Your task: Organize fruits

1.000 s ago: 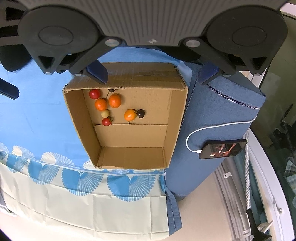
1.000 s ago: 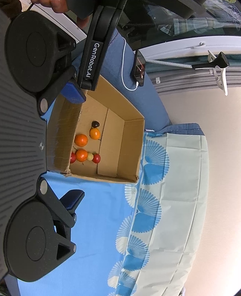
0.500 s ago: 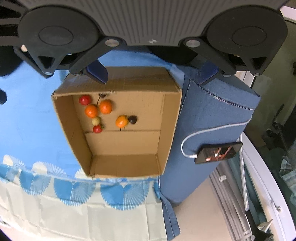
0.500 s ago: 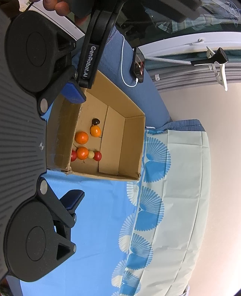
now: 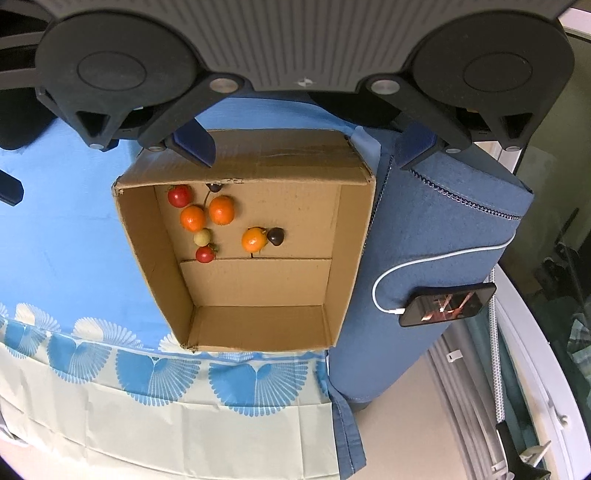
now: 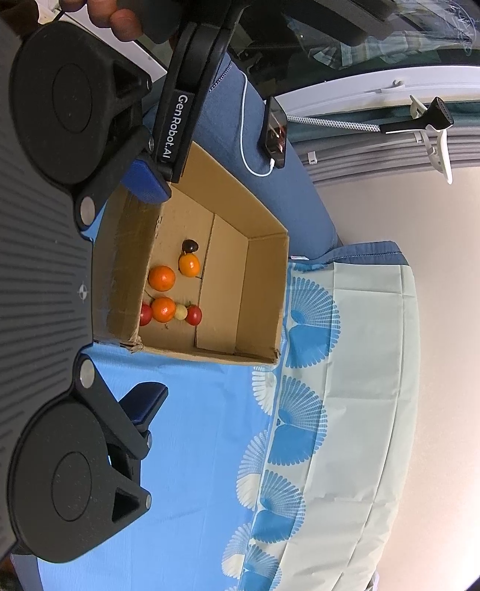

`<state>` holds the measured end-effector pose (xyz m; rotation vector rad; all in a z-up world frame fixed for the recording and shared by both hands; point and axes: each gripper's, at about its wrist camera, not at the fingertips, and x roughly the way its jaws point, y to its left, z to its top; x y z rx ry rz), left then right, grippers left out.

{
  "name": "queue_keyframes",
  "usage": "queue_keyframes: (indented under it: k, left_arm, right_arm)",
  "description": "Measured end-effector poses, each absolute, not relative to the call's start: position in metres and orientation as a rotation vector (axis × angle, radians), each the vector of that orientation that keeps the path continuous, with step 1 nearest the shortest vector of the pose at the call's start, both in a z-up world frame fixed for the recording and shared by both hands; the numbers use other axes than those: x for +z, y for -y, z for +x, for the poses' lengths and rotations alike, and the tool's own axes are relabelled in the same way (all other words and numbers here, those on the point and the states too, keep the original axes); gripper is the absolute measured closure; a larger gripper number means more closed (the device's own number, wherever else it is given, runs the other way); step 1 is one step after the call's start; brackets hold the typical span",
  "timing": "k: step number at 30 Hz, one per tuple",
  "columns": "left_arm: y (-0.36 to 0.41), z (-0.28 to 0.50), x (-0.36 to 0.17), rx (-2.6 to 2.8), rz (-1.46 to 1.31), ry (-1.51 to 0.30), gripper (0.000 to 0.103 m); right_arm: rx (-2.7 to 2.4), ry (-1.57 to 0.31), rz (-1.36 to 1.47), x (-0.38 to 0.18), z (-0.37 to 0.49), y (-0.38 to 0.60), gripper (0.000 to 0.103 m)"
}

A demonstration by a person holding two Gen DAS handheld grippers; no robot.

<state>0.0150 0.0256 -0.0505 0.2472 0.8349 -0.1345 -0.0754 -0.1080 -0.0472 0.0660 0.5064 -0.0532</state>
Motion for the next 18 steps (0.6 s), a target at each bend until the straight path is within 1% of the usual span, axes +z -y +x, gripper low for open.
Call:
queue_keyframes:
  k: [18]
  left_arm:
    - [-0.0249,0.0158,-0.0515,-0.134,0.253,-0.841,0.000]
  right_arm:
    - [-0.053,-0.508,0.066,-0.0488,-0.0748,0.1130,0.001]
